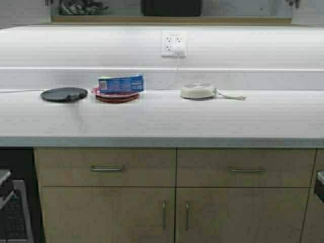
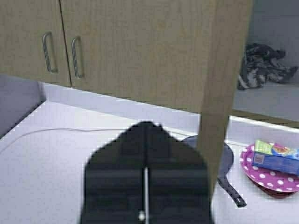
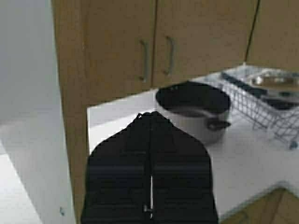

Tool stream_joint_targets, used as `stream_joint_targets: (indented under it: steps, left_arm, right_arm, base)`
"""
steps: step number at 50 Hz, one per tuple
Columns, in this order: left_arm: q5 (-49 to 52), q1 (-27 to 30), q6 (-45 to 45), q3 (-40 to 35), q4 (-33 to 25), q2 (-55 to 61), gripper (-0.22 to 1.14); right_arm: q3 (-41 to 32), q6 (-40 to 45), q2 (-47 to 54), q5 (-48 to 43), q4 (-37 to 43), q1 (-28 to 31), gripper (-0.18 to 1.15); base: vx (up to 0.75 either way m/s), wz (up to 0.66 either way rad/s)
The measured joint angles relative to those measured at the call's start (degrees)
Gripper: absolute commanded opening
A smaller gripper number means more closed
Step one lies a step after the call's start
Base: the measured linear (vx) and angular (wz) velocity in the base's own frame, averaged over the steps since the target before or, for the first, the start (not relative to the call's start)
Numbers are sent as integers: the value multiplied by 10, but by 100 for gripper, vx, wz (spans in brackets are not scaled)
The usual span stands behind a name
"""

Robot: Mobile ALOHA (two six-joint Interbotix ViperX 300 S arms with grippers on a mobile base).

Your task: Open the cabinet, put the pot inside, then close it

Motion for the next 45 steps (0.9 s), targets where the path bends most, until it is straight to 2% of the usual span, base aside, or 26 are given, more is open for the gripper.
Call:
stream_joint_targets:
  steps: [11, 19, 32, 45]
  left_arm:
    - [-9, -4, -1, -33, -26, 50, 3]
    - [-18, -13, 2, -50, -44, 72, 3]
    - [-21, -54, 4, -74, -45, 109, 3]
    - [-21, -122, 4, -54, -47, 74, 3]
  right_arm:
    - [-77, 0, 103, -17, 36, 7, 7]
    - [-99, -1, 152, -18, 47, 15, 7]
    - [-101, -2, 160, -20, 47, 35, 7]
    - [-68, -3, 106, -20, 42, 121, 7]
  base:
    - [0, 0]
    - [0, 0]
    - [0, 0]
    - [0, 0]
